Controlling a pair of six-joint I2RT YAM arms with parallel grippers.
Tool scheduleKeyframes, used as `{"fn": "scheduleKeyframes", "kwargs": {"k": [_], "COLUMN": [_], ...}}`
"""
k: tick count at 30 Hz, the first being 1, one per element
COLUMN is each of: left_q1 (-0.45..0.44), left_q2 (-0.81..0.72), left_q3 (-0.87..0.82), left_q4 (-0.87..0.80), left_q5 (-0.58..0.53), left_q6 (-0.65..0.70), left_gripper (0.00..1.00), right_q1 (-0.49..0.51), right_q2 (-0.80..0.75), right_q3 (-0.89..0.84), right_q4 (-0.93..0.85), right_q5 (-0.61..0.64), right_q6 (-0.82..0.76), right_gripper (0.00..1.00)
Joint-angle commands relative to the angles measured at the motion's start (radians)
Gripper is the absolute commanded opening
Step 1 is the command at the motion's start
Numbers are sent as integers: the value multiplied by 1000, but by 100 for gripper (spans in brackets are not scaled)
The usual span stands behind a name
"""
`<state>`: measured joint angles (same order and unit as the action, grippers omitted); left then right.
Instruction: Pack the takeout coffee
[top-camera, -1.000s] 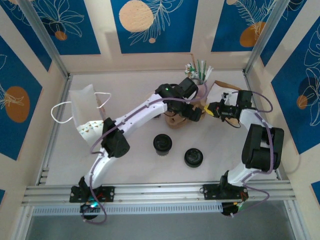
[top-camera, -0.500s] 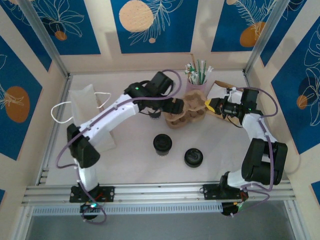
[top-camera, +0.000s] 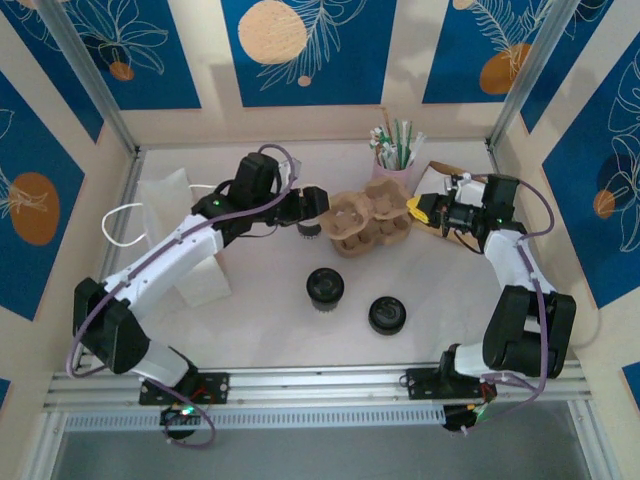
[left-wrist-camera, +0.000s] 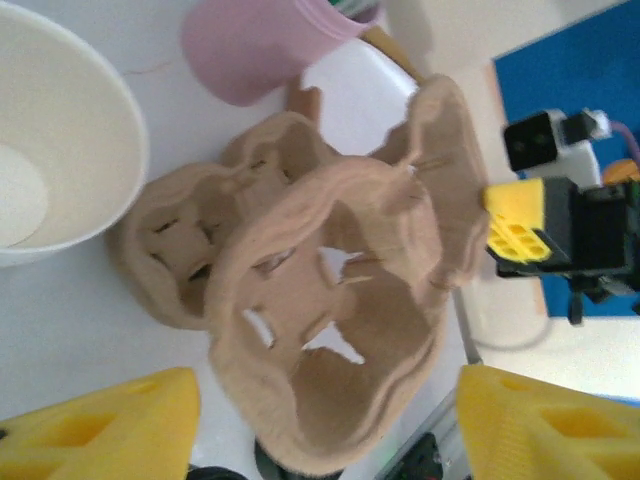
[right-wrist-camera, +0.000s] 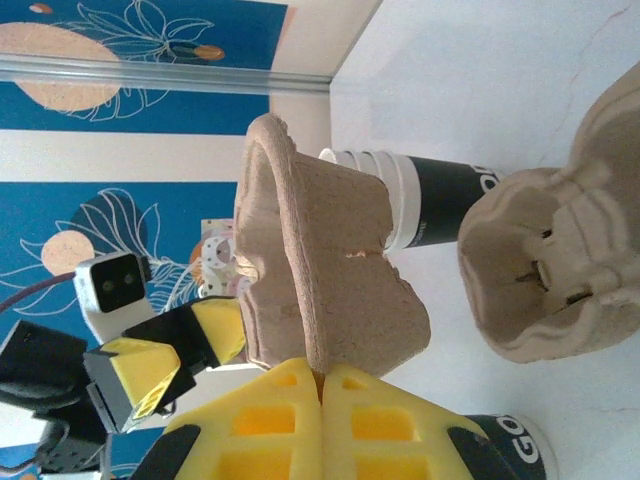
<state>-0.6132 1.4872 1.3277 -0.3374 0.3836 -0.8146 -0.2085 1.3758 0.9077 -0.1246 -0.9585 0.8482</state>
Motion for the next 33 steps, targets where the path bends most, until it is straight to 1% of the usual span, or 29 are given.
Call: {"fn": "scheduleKeyframes", "kwargs": {"k": [1, 4, 6, 10, 12, 14, 17, 19, 22, 28, 33], "left_q1": [37, 53, 62, 85, 95, 96, 96, 97, 95, 97, 96], "left_q2": [-19, -41, -51, -68, -75, -67, -45, -35, -37, -49, -49], "left_q3": [-73, -112, -123, -166, -190, -210, -242, -260, -282, -302, -303], "left_q4": [184, 242, 251, 279, 321, 396, 530, 583, 601, 605, 600], "left_q5": [132, 158, 167, 190, 205, 241, 295, 312, 314, 311, 313], "left_q6": [-117, -153, -160, -182, -207, -251, -337, -368, -371, -369, -362], "left_gripper": [65, 64, 64, 69, 69, 64, 51, 46, 39, 19, 9], "right_q1": [18, 24, 26, 27, 29, 32, 38, 41, 44, 44, 43], "right_q2": [-32, -35, -36, -37, -38, -34, -28, -26, -23, -11, -8], "right_q3": [13, 17, 19, 20, 19, 20, 20, 18, 16, 14, 19], "right_q4": [15, 11, 14, 16, 20, 21, 25, 27, 28, 8, -22], "right_q5": [-51, -56, -59, -62, -63, -64, -64, -62, -56, -51, -45], "right_q6": [55, 62, 70, 79, 85, 85, 89, 91, 90, 72, 49], "right_gripper": [0, 0, 0, 0, 0, 0, 0, 0, 0, 0, 0]}}
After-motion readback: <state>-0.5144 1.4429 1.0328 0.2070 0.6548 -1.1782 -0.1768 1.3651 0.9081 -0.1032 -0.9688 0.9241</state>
